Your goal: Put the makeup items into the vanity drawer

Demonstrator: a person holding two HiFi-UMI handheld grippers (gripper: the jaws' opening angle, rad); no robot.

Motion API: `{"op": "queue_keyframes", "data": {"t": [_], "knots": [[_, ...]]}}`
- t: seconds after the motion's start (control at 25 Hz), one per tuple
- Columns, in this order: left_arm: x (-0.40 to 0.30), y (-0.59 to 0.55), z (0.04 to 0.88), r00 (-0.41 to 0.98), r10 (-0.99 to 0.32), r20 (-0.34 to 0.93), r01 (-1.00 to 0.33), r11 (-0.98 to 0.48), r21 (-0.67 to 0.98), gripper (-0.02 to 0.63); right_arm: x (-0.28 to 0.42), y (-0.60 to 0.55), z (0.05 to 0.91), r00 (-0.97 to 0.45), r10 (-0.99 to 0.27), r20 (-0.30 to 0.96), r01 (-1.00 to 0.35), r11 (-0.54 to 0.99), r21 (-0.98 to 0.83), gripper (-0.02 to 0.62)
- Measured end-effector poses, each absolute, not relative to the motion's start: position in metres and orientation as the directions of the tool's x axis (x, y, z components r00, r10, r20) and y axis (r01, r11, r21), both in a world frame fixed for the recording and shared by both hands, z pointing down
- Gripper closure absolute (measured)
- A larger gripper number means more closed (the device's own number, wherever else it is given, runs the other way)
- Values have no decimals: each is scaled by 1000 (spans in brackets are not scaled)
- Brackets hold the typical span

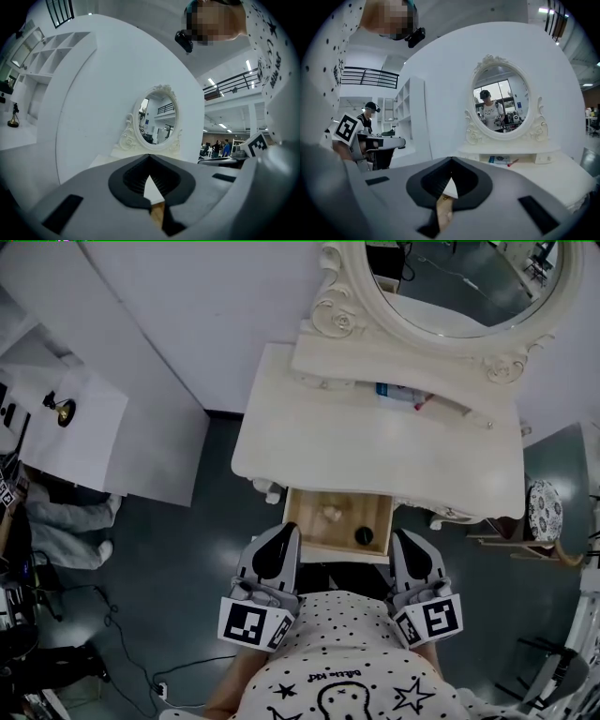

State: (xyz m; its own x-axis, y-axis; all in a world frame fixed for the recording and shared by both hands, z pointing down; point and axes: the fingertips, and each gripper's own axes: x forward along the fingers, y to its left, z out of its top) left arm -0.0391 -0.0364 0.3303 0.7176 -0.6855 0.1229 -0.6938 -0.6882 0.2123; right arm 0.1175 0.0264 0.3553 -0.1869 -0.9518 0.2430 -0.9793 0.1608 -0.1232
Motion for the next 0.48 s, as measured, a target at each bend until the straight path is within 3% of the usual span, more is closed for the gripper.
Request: {"op": "queue_keyframes", "data": {"t": [0.48], "knots": [[-46, -27, 333, 705, -697, 132, -708, -677, 202, 610, 100, 32, 366, -218, -937, 274, -974, 193, -115, 588]]}}
